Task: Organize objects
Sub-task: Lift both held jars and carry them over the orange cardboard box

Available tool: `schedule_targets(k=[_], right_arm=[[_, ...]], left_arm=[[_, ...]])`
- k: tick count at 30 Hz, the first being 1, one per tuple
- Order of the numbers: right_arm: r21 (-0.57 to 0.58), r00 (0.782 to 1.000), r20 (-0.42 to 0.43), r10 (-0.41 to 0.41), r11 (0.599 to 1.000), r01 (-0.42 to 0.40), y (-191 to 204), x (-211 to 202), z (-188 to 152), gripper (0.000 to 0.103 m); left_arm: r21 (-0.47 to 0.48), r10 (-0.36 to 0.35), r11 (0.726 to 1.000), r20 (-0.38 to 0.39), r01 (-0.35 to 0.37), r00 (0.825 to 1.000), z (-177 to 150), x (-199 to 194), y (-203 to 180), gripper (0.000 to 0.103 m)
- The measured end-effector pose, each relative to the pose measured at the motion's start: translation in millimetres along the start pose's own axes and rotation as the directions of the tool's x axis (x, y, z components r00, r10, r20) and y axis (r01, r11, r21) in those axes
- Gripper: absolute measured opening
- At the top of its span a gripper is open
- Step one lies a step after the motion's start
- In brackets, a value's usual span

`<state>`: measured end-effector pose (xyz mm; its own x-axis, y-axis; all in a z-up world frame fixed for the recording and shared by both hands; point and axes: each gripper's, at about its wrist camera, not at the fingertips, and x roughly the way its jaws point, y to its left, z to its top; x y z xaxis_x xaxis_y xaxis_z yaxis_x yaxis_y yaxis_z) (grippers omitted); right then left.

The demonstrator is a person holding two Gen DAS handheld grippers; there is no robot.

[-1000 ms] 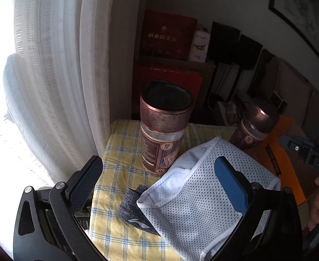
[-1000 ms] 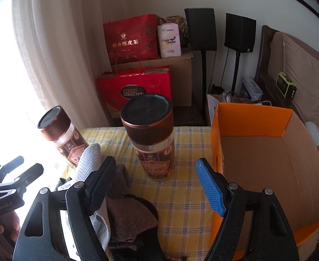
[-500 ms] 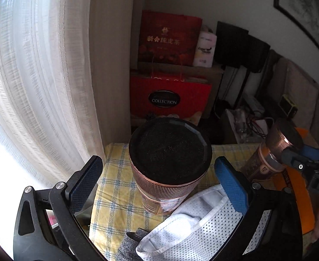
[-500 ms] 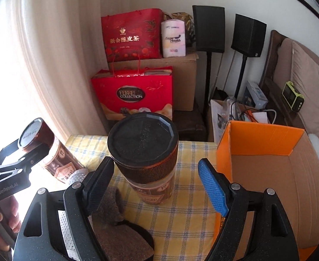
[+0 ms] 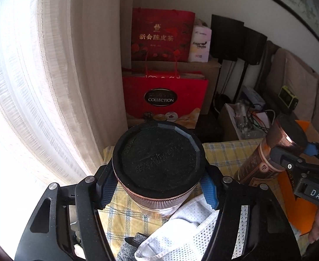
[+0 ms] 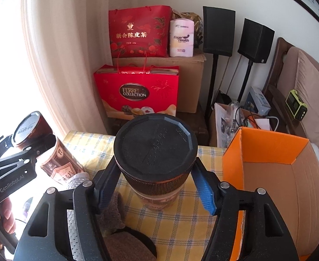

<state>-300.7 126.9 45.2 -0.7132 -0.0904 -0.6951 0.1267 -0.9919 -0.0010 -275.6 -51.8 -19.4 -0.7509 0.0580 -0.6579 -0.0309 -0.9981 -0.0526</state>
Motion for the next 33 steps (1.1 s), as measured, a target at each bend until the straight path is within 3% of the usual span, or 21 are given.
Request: schedule_targets(k=[9,16,22,33], right_arm=[[0.001,0.998,0.068,-0.016,1.0,0.016,-7,-38,13,0.067],[0.024,0.994,0.105,-0.017,1.0,0.014,-20,-76,20,0.067],[0.033,0.987,0.154,-0.045,0.999,0.04,-36,-116,25,0.067],[0.056,0.979,0.158,-0.126,0.991,0.118,-85,-170,3,0.067]], left_arm=[[0.044,0.0,0.999,0.093,-0.004,0.996,14,-39,-16,0.062],[0.038,-0.083,0.996,0.102,0.079,0.991,28,-74,-32,0.062],[0.108,-0.083,0.992,0.164,0.066,0.983,37,-108,-61,0.062],[0.149,-0.215,0.97,0.172,0.19,0.961,36,-152,-121,0.062]])
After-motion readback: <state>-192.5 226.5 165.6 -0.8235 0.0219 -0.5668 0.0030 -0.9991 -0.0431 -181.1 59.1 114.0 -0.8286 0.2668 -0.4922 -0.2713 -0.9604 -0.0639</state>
